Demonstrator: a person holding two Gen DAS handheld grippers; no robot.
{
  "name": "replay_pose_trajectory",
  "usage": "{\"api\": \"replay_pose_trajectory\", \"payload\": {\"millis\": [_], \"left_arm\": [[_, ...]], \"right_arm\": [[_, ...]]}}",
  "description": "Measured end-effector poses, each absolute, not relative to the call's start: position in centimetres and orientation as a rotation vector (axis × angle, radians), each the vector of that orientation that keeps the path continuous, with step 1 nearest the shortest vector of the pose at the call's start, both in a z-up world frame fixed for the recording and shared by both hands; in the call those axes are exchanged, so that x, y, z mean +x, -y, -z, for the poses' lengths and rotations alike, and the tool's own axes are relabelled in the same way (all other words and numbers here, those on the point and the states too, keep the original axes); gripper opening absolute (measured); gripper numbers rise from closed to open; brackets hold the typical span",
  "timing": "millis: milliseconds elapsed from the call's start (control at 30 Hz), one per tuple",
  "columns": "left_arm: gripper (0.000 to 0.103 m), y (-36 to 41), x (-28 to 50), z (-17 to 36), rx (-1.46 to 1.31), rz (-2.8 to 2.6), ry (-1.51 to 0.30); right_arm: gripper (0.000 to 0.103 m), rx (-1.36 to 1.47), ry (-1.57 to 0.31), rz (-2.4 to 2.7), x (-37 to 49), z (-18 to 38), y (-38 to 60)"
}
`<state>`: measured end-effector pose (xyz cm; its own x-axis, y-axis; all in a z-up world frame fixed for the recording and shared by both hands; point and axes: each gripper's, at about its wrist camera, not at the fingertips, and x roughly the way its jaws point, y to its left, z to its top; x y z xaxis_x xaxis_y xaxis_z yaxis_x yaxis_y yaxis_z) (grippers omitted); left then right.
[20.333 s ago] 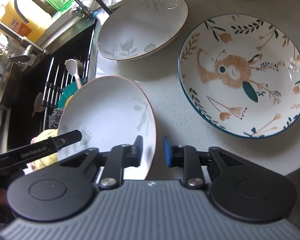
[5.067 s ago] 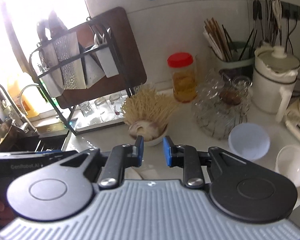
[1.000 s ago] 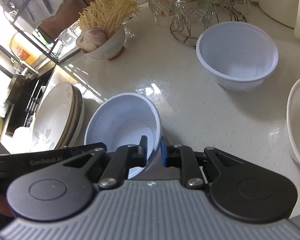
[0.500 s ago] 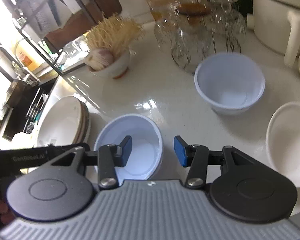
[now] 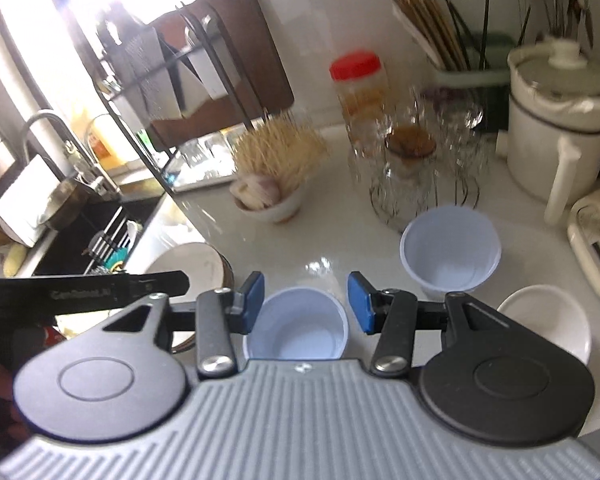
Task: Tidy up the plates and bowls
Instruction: 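Move both tools toward the rim of the second light blue bowl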
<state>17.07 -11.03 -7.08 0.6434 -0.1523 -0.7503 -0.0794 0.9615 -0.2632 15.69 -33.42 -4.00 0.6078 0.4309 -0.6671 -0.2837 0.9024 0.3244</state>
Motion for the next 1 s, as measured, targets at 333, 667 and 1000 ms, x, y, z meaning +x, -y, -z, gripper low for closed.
{"api": "replay_pose_trajectory", "payload": {"millis": [333, 667, 1000], "left_arm": [[0.041, 13.1, 13.9, 5.7, -0.265, 0.120, -0.861], [0.041, 12.7, 12.6, 5.7, -0.272, 0.099, -0.858], [0.046, 10.4, 12.8, 5.5, -0.256, 0.152, -0.882]], "right_arm": [[0.050, 0.187, -0.764, -0.403, 12.4, 2.0, 34.0], [0.050, 0.189, -0.759, -0.389, 10.8, 2.2, 33.8], [0.050, 0.197, -0.752, -0.309, 9.6, 1.6, 32.9]]}}
